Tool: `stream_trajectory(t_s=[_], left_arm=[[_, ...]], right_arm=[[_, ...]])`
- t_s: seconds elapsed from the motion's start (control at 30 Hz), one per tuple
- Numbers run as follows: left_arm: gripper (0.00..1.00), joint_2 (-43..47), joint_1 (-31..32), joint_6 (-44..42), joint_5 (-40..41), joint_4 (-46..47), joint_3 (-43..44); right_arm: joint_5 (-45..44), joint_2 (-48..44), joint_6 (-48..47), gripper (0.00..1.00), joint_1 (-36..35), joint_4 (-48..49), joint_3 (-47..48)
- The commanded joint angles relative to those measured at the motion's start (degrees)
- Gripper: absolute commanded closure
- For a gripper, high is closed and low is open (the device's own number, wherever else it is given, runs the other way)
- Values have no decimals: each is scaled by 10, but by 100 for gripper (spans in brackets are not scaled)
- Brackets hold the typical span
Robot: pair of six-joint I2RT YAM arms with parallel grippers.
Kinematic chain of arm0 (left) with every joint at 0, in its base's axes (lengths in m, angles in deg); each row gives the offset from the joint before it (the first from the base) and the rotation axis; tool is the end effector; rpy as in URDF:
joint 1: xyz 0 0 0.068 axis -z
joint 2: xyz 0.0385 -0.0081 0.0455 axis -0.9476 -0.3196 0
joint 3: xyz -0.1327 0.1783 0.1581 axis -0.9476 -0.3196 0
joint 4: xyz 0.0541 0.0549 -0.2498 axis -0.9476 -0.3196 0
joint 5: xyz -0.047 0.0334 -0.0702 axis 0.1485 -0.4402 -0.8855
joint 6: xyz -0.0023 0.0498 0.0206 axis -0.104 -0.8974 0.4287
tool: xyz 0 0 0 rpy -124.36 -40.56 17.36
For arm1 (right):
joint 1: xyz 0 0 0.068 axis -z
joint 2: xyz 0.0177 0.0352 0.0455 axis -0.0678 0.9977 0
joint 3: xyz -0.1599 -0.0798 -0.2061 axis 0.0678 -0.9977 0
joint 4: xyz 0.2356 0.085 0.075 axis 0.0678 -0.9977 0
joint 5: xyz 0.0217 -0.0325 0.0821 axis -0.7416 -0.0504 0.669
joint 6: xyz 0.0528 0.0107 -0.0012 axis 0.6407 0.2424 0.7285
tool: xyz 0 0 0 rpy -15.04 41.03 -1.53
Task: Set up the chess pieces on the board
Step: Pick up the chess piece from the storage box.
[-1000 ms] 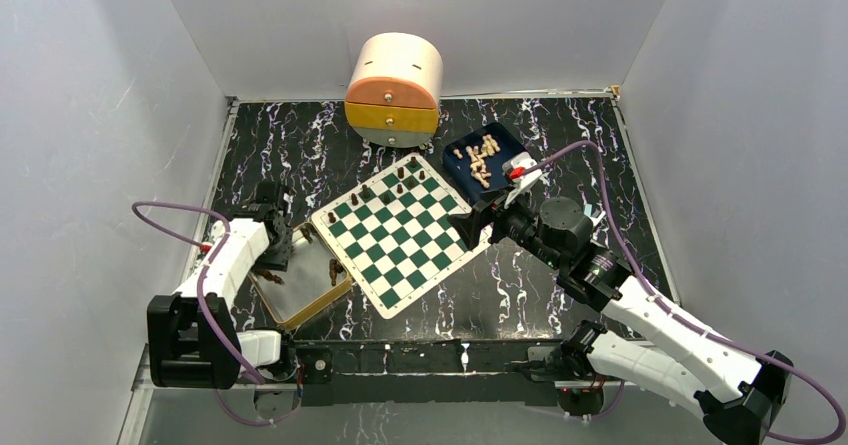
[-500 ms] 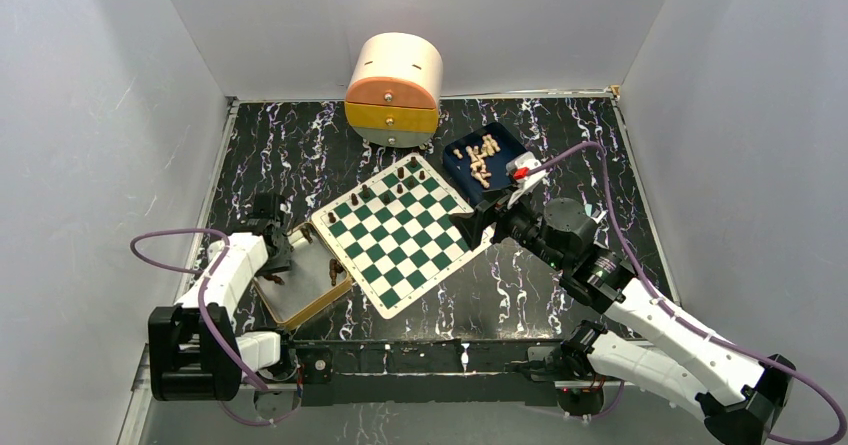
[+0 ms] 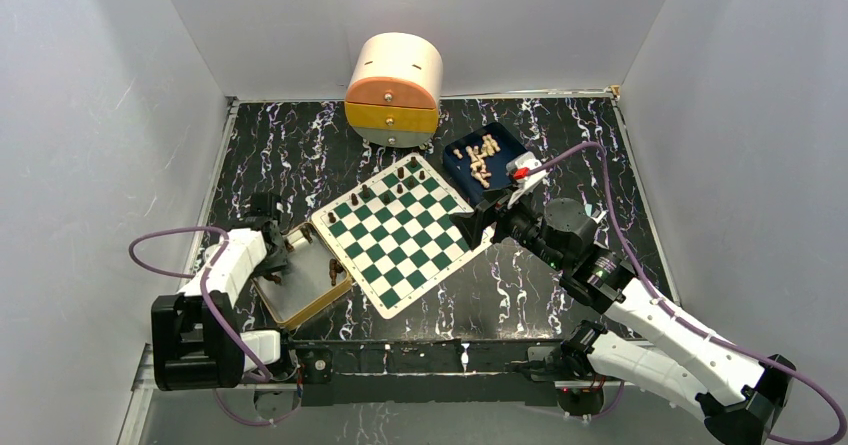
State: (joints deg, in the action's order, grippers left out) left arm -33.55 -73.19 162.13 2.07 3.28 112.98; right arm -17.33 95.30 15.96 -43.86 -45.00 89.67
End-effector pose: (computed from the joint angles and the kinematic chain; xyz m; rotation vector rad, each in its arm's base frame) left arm 0.2068 0.0216 0.1825 -2.1603 1.4276 -0.0232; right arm 0.1279 0.1356 0.3428 -0.4354 1.6063 0.7144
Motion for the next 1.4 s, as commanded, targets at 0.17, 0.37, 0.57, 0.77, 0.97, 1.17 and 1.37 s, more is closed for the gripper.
stream_trajectory(t_s=[0.17, 0.37, 0.57, 0.77, 0.97, 1.17, 1.37], left_arm=[[62, -16, -7, 10, 22, 0, -3], [63, -33, -7, 12, 9, -10, 7], [68, -59, -7, 7, -7, -33, 24], [78, -62, -8, -3, -15, -44, 28], [87, -55, -8, -11, -21, -45, 26], [98, -47, -8, -20, -28, -50, 30], [100, -40, -7, -47, -18, -88, 67]], right_arm=[[-10, 1, -14, 1, 1, 12, 24], [-7, 7, -13, 1, 0, 12, 26], [-8, 9, -13, 1, 0, 13, 26], [-6, 6, -9, 1, 0, 13, 22], [-6, -1, -8, 1, 1, 13, 19], [-8, -9, -4, 1, 0, 11, 16], [-8, -7, 5, 1, 1, 6, 19]])
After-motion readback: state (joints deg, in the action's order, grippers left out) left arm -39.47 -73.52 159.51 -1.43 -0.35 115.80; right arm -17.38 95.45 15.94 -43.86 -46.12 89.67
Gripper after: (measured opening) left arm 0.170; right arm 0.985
